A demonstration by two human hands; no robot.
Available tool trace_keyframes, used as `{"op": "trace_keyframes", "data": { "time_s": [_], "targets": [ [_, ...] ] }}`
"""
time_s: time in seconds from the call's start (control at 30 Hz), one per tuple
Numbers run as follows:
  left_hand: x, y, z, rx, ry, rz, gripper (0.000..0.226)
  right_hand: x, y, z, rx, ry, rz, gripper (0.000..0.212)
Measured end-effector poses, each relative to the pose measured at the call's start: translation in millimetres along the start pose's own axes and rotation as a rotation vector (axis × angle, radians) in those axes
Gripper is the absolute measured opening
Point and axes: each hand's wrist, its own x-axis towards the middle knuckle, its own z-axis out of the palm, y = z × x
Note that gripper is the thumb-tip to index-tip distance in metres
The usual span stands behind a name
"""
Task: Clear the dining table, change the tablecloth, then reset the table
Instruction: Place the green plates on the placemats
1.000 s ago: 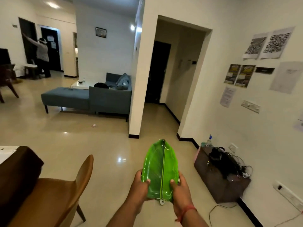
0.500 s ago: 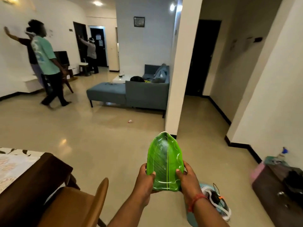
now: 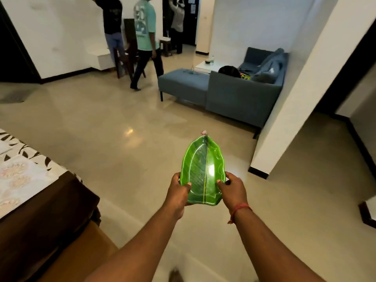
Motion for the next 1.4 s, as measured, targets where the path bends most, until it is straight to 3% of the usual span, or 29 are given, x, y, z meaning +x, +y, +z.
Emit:
{"op": "trace_keyframes", "data": {
  "time_s": [0.17,0.47,0.63,0.77,1.03,1.3,1.4],
  "targets": [
    [126,28,6,-0.049,0.061,-0.037,0.037,126,-21,49,-0.175,-0.08,0.005,0.024],
    [297,90,-31,-0.078,0.291,-0.041,0.04,298,-85,156,-0.157,-0.315,-0.054,0.019],
    [352,115,-83,-0.153,0.529,0.011,0.026,366,-128,248,-0.142,-0.57,-0.113,0.014],
    [370,146,-128,-0.246,0.819,0.069,0.023,398,-183,330,-0.154,-0.821,-0.212,0.015],
    [336,161,-244,-0.43,1.297,0.163,0.022,346,-269,491,-0.232,-1.272,-0.451,0.02],
    [282,134,-386,-0.54,1.65,0.152,0.017,225,-322,638,-0.327,-1.564,-0.646,0.02],
    [259,131,-434,-0.599,1.782,0.154,0.016,181,-342,696,-0.346,-1.628,-0.693,0.032]
  ]
}}
